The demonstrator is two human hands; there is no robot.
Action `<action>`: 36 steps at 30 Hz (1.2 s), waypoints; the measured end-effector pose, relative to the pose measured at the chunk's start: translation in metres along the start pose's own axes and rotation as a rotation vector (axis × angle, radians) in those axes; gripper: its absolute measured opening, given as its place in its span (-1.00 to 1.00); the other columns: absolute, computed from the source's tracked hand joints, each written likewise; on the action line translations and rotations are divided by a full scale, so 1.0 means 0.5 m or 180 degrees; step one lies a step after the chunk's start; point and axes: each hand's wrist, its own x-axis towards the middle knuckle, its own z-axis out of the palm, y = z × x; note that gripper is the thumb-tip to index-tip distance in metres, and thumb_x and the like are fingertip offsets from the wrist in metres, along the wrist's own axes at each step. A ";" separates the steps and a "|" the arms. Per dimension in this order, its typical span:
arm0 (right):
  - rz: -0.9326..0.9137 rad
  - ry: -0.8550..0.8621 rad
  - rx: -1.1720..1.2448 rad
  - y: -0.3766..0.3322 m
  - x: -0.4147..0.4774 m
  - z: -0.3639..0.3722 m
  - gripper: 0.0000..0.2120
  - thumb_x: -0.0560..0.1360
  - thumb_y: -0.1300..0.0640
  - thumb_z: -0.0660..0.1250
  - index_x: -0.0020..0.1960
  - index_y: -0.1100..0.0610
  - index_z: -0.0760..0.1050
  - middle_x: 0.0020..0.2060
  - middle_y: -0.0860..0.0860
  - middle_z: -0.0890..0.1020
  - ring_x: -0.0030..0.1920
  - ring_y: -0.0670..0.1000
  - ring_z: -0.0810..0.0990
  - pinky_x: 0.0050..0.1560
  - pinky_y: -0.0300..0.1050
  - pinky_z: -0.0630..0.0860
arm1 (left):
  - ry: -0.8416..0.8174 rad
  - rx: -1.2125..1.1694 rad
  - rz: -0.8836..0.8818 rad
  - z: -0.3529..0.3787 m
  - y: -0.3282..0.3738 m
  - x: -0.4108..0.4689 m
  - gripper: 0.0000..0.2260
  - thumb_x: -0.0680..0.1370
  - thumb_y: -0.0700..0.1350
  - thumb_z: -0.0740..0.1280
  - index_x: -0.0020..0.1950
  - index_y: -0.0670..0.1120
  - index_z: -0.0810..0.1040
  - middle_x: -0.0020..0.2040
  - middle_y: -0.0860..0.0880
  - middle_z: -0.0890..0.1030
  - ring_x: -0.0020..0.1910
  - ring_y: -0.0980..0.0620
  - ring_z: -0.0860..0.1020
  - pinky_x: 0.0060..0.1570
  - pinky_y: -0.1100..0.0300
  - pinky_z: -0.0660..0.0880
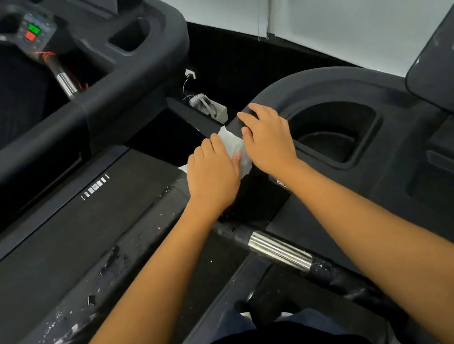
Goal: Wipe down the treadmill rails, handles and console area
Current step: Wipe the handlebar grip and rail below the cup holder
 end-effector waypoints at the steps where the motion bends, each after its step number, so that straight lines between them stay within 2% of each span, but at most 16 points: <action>1: -0.0031 -0.0036 -0.0080 0.001 -0.005 0.005 -0.63 0.63 0.13 0.12 0.42 0.11 0.38 0.43 0.10 0.35 0.46 0.07 0.26 0.37 0.07 0.26 | -0.0057 -0.0008 0.0029 -0.001 -0.005 -0.006 -0.51 0.62 0.15 0.02 0.32 -0.22 0.35 0.12 -0.14 0.51 0.02 -0.11 0.51 -0.01 0.07 0.42; 5: -0.0100 -0.0191 -0.0079 0.012 -0.011 0.003 -0.60 0.66 0.11 0.06 0.48 0.13 0.30 0.49 0.12 0.27 0.52 0.08 0.16 0.43 0.06 0.19 | -0.0427 -0.0237 -0.0233 0.001 -0.002 0.054 -0.59 0.65 0.10 -0.01 0.19 -0.19 0.40 0.08 -0.15 0.53 -0.04 -0.15 0.51 -0.15 0.06 0.34; 8: -0.0177 -0.0316 -0.0141 0.016 -0.014 0.002 -0.58 0.67 0.09 0.01 0.51 0.13 0.24 0.52 0.13 0.20 0.54 0.10 0.09 0.48 0.06 0.14 | -0.0807 -0.0255 -0.0125 0.010 -0.011 0.091 -0.64 0.64 0.04 -0.04 0.17 -0.16 0.40 0.06 -0.13 0.52 -0.16 -0.12 0.46 -0.23 0.05 0.30; 13: -0.0238 -0.0400 -0.0221 0.022 -0.014 0.004 -0.56 0.68 0.05 -0.03 0.53 0.12 0.18 0.54 0.12 0.17 0.55 0.11 0.07 0.50 0.07 0.12 | -0.0231 -0.0122 -0.0249 -0.029 -0.058 -0.048 -0.62 0.65 0.08 0.00 0.15 -0.20 0.40 0.02 -0.18 0.53 -0.07 -0.21 0.52 -0.18 0.05 0.29; 17: -0.0228 -0.0427 -0.0199 0.021 -0.013 0.007 -0.55 0.68 0.05 -0.04 0.54 0.12 0.16 0.54 0.12 0.16 0.55 0.11 0.05 0.50 0.07 0.09 | -0.0263 0.0055 -0.0266 -0.040 -0.102 -0.118 -0.40 0.56 0.19 -0.13 0.23 -0.24 0.42 0.05 -0.20 0.56 -0.05 -0.24 0.55 -0.11 -0.02 0.42; 20: -0.0207 -0.0441 -0.0219 0.020 -0.011 0.007 -0.55 0.68 0.05 -0.04 0.54 0.12 0.16 0.54 0.13 0.16 0.55 0.12 0.05 0.51 0.09 0.11 | -0.0367 0.0186 -0.0511 -0.030 -0.055 -0.087 -0.38 0.53 0.21 -0.11 0.10 -0.27 0.46 -0.04 -0.23 0.57 -0.12 -0.27 0.56 -0.15 -0.05 0.45; 24: -0.0179 -0.0374 -0.0343 0.012 -0.014 0.011 -0.55 0.67 0.06 -0.03 0.53 0.12 0.17 0.53 0.14 0.18 0.55 0.12 0.08 0.50 0.09 0.14 | -0.0390 0.0153 -0.0456 -0.023 0.015 -0.011 -0.50 0.61 0.19 -0.01 0.22 -0.20 0.39 0.10 -0.16 0.54 0.01 -0.16 0.53 -0.06 0.04 0.39; 28: -0.0173 -0.0324 -0.0268 0.012 -0.017 0.010 -0.56 0.67 0.06 -0.02 0.52 0.12 0.20 0.53 0.14 0.19 0.55 0.12 0.09 0.50 0.09 0.14 | -0.0339 -0.0035 -0.0212 -0.031 -0.018 -0.041 -0.48 0.59 0.17 -0.03 0.32 -0.18 0.35 0.15 -0.12 0.51 0.06 -0.11 0.52 0.03 0.06 0.39; 32: -0.0175 -0.0347 -0.0210 0.015 -0.017 0.009 -0.55 0.67 0.06 -0.03 0.53 0.13 0.19 0.53 0.14 0.19 0.55 0.13 0.08 0.50 0.11 0.12 | -0.0545 0.0193 -0.0478 -0.054 -0.102 -0.159 -0.42 0.61 0.12 0.01 0.47 -0.27 0.19 0.34 -0.19 0.41 0.28 -0.19 0.43 0.23 -0.03 0.33; 36: -0.0178 -0.0331 -0.0202 0.014 -0.015 0.008 -0.56 0.67 0.06 -0.03 0.53 0.13 0.19 0.53 0.15 0.19 0.55 0.13 0.08 0.50 0.10 0.11 | -0.0568 0.0373 -0.0691 -0.061 -0.129 -0.231 -0.39 0.60 0.12 0.00 0.46 -0.34 0.20 0.38 -0.26 0.38 0.36 -0.24 0.37 0.30 -0.13 0.30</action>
